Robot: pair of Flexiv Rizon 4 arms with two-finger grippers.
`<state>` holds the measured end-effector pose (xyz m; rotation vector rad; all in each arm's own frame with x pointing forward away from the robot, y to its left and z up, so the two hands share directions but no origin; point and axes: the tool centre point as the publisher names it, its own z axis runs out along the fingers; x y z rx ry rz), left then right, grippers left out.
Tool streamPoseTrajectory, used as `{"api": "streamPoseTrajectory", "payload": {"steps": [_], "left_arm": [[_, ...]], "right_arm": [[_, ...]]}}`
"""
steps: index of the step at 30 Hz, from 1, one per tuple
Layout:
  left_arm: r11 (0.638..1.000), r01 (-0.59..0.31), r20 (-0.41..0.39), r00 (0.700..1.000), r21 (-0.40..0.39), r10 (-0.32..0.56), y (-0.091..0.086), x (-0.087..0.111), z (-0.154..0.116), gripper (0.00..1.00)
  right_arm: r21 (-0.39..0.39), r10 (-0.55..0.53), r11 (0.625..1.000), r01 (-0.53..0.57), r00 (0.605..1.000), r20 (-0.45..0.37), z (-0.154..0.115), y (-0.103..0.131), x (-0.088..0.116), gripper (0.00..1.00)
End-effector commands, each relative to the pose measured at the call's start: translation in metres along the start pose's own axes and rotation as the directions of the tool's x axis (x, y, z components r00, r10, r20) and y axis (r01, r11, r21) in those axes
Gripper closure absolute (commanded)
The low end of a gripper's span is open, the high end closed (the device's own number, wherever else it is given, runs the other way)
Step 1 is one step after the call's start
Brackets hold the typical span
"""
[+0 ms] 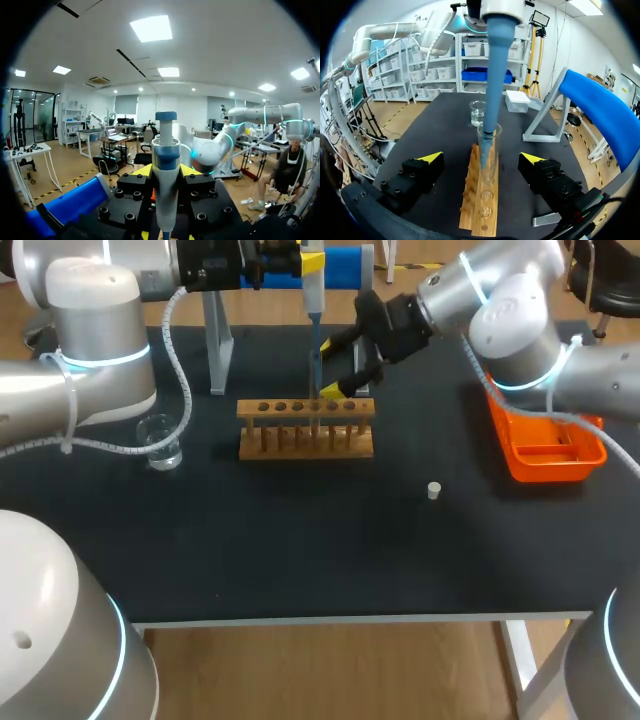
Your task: Invert the test tube, pick up the pipette, mount the tip to pipette, aspirate from beaker and dispense into the tube, eject the tip, return the pipette, and cap with the stopper.
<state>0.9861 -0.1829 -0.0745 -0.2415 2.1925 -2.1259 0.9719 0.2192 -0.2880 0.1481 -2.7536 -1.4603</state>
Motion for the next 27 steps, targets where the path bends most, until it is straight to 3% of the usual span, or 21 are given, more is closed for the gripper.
{"api": "streamPoseTrajectory", "payload": {"steps": [1, 27], "left_arm": [[1.000, 0.001, 0.004, 1.000, 0.000, -0.001, -0.001, 0.001, 0.000, 1.00], [1.000, 0.001, 0.004, 1.000, 0.000, -0.001, -0.001, 0.001, 0.000, 1.00]], "right_arm": [[0.011, -0.006, 1.000, 0.006, 1.000, 0.011, 0.008, 0.000, 0.003, 0.00], [0.084, 0.018, 0.996, -0.022, 0.999, 0.045, 0.036, -0.014, -0.009, 0.00]]}}
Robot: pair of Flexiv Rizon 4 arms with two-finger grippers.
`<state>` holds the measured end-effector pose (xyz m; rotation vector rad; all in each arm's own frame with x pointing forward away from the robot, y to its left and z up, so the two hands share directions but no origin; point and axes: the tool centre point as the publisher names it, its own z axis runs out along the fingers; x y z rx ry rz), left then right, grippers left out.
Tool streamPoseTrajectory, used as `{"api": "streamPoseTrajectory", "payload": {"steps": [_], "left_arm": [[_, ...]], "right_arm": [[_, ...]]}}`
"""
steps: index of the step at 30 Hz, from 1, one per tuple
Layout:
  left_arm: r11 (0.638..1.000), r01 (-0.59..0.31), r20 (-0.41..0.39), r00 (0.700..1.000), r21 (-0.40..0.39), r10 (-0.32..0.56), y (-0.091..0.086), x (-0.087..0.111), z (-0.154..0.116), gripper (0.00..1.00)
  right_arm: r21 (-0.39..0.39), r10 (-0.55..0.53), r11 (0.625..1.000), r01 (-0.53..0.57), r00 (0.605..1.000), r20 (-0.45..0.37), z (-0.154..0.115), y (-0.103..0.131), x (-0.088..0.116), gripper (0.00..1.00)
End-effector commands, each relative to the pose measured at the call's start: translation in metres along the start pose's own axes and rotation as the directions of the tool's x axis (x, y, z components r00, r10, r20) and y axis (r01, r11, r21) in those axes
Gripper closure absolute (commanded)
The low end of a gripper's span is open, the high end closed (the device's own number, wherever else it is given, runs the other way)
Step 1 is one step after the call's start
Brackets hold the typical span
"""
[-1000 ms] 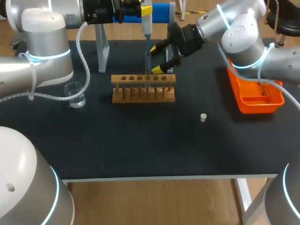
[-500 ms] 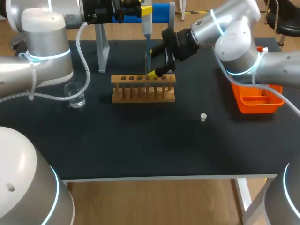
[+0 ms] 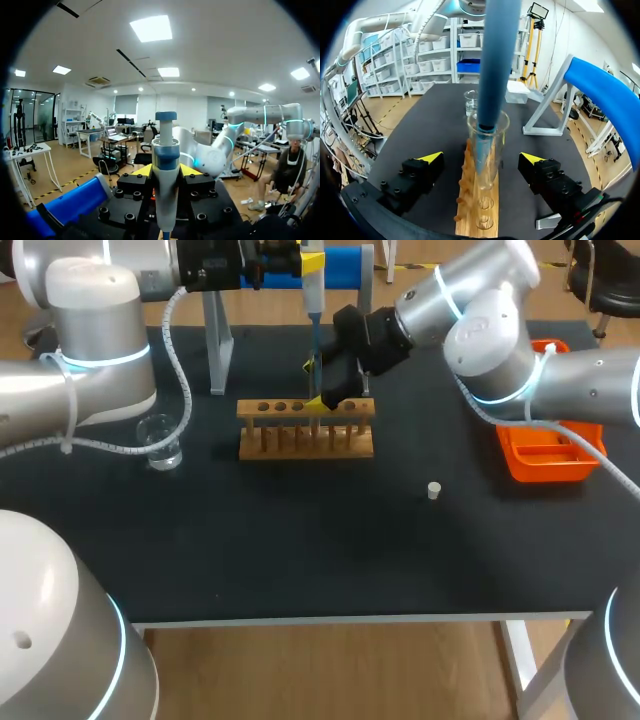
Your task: Invert the test tube, pick up the pipette, mount the tip to pipette, aspirate from beaker and dispense into the tube, eject the tip, return the pipette, and cap with the stopper.
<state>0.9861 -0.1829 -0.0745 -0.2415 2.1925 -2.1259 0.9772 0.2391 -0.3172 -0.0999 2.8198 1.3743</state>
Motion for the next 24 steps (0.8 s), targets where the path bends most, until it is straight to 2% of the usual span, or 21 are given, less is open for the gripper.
{"api": "streamPoseTrajectory", "payload": {"steps": [1, 7, 24], "left_arm": [[1.000, 0.001, 0.004, 1.000, 0.000, -0.001, -0.0006, 0.0012, 0.0001, 1.00], [1.000, 0.001, 0.004, 1.000, 0.000, -0.001, -0.0006, 0.0012, 0.0001, 1.00], [1.000, 0.001, 0.004, 1.000, 0.000, -0.001, -0.0006, 0.0012, 0.0001, 1.00]], "right_arm": [[0.019, 0.004, 1.000, -0.004, 1.000, 0.018, 0.0045, -0.0006, -0.0025, 0.00], [0.028, 0.010, 1.000, -0.011, 0.999, 0.041, 0.0044, -0.0017, -0.0040, 0.00], [0.013, 0.019, 1.000, -0.019, 0.999, 0.042, 0.0008, 0.0006, -0.0027, 0.00]]}}
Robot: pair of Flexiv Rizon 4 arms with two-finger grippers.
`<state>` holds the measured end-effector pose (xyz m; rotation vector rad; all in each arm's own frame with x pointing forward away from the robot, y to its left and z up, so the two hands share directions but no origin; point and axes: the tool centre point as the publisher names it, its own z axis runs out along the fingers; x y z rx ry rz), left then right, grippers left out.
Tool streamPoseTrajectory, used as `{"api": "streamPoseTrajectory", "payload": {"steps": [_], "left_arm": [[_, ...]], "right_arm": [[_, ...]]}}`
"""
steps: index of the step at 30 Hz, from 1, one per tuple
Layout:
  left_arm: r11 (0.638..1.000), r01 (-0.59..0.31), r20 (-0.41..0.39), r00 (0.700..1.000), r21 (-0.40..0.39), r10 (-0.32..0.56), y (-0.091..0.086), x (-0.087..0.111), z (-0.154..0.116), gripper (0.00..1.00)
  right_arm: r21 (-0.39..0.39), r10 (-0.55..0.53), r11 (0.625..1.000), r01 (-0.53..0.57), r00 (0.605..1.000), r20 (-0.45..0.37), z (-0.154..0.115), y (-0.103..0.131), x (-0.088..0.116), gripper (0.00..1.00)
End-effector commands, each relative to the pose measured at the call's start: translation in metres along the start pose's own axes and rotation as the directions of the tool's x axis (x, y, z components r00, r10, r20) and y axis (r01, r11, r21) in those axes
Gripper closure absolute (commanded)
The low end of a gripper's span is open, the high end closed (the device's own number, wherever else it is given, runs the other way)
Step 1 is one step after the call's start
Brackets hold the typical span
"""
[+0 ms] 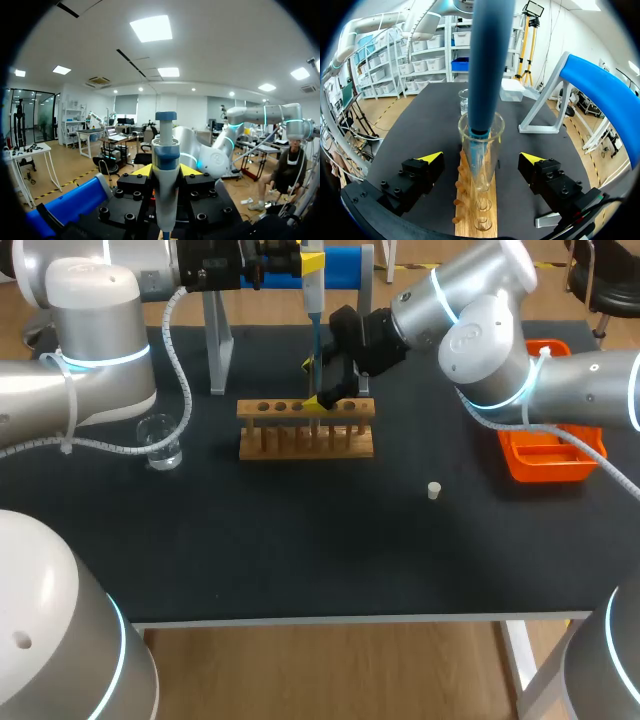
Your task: Invert the test tube, pick up the pipette, mount the tip to pipette, aspirate from beaker and dispense into the tube, eject the tip, return the pipette, and cap with the stopper.
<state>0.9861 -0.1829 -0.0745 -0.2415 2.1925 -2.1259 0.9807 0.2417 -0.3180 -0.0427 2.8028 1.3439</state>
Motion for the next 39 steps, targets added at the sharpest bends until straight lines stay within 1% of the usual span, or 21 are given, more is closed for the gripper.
{"api": "streamPoseTrajectory", "payload": {"steps": [1, 18, 39], "left_arm": [[1.000, 0.001, 0.004, 1.000, 0.000, -0.001, -0.001, 0.001, 0.000, 1.00], [1.000, -0.001, 0.006, 1.000, -0.001, 0.001, -0.001, 0.001, 0.000, 1.00], [0.999, -0.035, 0.018, 0.999, -0.022, 0.035, -0.019, 0.009, -0.001, 1.00]], "right_arm": [[0.000, -0.001, 1.000, 0.001, 1.000, -0.001, -0.002, 0.000, 0.001, 0.00], [0.000, -0.001, 1.000, 0.001, 1.000, -0.001, -0.002, 0.000, 0.001, 0.00], [0.000, -0.001, 1.000, 0.001, 1.000, -0.001, -0.002, 0.000, 0.001, 0.00]]}}
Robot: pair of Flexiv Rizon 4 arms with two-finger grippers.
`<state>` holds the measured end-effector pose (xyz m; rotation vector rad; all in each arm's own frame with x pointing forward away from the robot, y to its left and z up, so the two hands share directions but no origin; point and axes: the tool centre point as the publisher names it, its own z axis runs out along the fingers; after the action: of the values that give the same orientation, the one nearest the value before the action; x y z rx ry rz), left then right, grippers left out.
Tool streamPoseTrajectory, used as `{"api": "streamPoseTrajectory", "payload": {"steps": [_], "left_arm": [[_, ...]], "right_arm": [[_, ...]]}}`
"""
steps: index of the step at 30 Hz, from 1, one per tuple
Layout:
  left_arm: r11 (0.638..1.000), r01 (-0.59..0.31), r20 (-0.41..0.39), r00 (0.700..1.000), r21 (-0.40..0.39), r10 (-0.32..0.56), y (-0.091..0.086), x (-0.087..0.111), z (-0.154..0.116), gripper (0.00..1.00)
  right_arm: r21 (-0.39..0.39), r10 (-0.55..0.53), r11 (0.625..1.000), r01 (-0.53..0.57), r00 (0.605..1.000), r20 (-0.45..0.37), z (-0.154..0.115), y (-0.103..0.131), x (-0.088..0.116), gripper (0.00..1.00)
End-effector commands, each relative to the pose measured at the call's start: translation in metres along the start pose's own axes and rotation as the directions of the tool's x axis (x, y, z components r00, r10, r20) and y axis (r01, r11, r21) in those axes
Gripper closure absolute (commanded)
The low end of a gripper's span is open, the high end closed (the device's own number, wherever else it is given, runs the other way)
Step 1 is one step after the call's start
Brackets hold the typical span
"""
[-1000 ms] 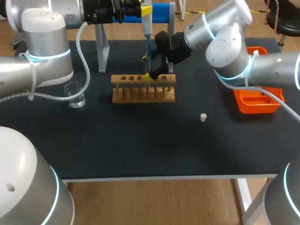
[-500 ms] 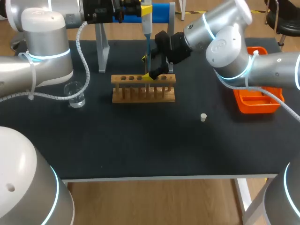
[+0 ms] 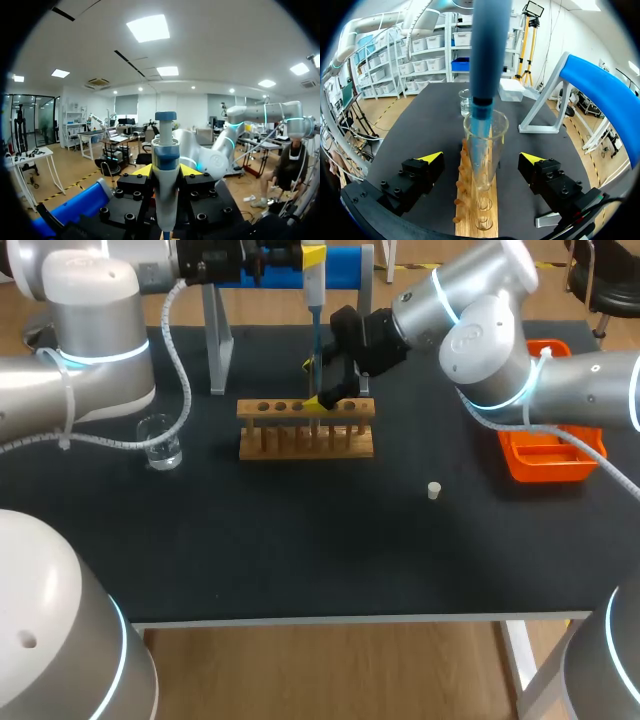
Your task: Invert the test tube, pick up the pipette, mount the tip to pipette, aspirate from beaker and dispense into the tube, eject the tip, return the pipette, and cap with the stopper.
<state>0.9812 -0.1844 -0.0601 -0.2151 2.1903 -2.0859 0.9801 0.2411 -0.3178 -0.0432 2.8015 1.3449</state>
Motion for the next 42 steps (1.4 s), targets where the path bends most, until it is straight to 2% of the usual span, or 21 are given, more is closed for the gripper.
{"api": "streamPoseTrajectory", "payload": {"steps": [1, 42], "left_arm": [[1.000, -0.002, 0.008, 1.000, -0.007, 0.003, -0.005, 0.003, -0.002, 1.00], [0.998, -0.065, 0.026, 0.998, -0.020, 0.065, -0.041, 0.012, -0.001, 1.00]], "right_arm": [[0.001, 0.000, 1.000, 0.000, 1.000, -0.001, -0.001, 0.000, 0.000, 0.00], [0.001, 0.000, 1.000, 0.000, 1.000, -0.001, -0.001, 0.000, 0.000, 0.00]]}}
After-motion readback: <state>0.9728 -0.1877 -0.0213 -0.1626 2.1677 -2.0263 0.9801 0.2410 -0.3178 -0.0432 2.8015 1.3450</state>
